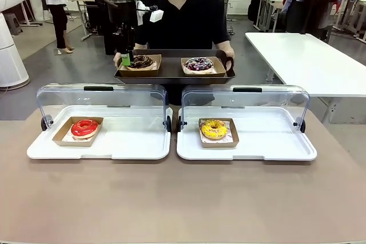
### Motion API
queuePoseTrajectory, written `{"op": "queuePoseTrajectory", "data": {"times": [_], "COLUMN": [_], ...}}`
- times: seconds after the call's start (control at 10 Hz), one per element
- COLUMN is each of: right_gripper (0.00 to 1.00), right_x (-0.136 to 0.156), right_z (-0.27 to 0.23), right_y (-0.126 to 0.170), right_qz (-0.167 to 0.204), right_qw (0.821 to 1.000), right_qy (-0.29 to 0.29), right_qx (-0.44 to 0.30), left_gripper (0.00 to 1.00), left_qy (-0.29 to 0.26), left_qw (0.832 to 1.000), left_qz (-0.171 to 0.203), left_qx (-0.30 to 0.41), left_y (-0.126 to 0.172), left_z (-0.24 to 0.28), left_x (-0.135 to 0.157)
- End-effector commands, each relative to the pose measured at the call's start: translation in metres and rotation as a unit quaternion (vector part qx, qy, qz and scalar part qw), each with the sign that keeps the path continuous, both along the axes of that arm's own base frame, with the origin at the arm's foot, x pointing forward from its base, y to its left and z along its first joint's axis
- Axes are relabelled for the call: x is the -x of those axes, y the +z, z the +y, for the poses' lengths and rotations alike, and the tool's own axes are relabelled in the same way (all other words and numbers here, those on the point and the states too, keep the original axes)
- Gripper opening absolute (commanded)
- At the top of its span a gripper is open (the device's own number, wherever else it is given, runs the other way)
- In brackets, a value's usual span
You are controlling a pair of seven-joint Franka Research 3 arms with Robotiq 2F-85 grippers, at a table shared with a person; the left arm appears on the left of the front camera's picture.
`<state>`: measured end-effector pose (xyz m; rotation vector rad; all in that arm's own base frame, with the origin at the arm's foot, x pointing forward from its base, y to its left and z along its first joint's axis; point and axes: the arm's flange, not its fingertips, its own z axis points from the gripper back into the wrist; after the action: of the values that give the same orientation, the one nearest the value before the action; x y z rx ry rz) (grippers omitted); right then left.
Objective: Provide the desired donut to the person.
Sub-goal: Place the picked Paper togo box onto the Handle tray extended by the person.
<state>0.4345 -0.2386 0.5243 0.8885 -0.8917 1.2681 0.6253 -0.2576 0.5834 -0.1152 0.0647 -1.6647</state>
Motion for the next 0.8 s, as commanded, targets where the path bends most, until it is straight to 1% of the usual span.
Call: {"op": "queuePoseTrajectory", "data": {"times": [0.0,0.1,0.2,0.7], "right_gripper": [1.0,1.0,1.0,1.0], "right_x": [-0.0002,-0.0002,-0.0002,-0.0002], "right_z": [0.0004,0.0004,0.0004,0.0004], "right_y": [-0.0002,-0.0002,-0.0002,-0.0002], "right_qz": [0.0,0.0,0.0,0.0], "right_qw": [1.0,1.0,1.0,1.0], "right_qy": [0.0,0.0,0.0,0.0], "right_qx": [-0.001,-0.001,-0.001,-0.001], "left_gripper": [1.0,0.93,1.0,1.0], "left_qy": [-0.015,-0.016,-0.016,-0.018], "left_qw": [1.0,1.0,1.0,1.0], "left_qz": [0.002,0.001,0.001,0.002], "left_qx": [0.004,0.005,0.006,0.012], "left_y": [0.0096,0.01,0.0103,0.0119], "left_z": [-0.0009,-0.0009,-0.0003,0.0024], "left_x": [-0.002,-0.0003,0.0001,0.004]}}
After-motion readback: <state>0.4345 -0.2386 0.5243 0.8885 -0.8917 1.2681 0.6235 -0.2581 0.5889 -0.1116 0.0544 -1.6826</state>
